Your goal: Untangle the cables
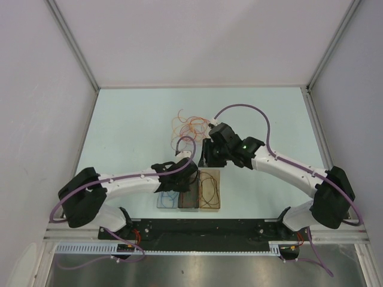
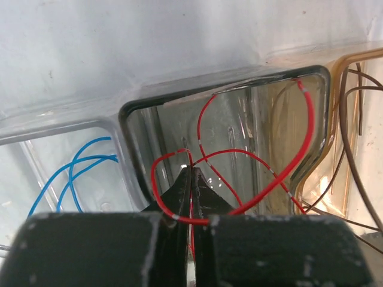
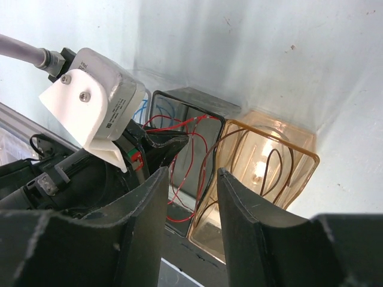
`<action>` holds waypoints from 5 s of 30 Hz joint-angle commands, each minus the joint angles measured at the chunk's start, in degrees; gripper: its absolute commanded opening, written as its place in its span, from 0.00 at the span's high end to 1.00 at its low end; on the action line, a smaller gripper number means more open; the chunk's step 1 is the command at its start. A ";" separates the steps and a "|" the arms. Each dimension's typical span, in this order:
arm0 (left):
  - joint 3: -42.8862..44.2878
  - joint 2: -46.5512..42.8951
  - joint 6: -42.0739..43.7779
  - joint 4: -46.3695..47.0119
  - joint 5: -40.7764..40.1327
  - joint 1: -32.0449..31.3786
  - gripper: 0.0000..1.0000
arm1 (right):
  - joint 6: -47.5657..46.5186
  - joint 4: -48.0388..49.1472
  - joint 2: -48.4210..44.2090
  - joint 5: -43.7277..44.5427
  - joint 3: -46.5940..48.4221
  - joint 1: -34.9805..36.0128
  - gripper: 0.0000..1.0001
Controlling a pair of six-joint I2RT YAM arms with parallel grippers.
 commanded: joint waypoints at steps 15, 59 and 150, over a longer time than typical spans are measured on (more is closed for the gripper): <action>8.82 -5.14 -0.16 -10.88 0.20 -1.37 0.61 | -1.05 3.56 0.60 -0.38 1.87 0.10 0.57; 6.27 -7.51 -0.78 -9.65 0.99 -1.72 0.56 | 0.97 10.24 14.93 -2.85 1.87 7.48 1.00; 5.30 -22.89 -0.08 -12.62 -6.04 -0.22 0.50 | -11.69 5.76 7.46 -14.01 -3.05 -2.28 1.00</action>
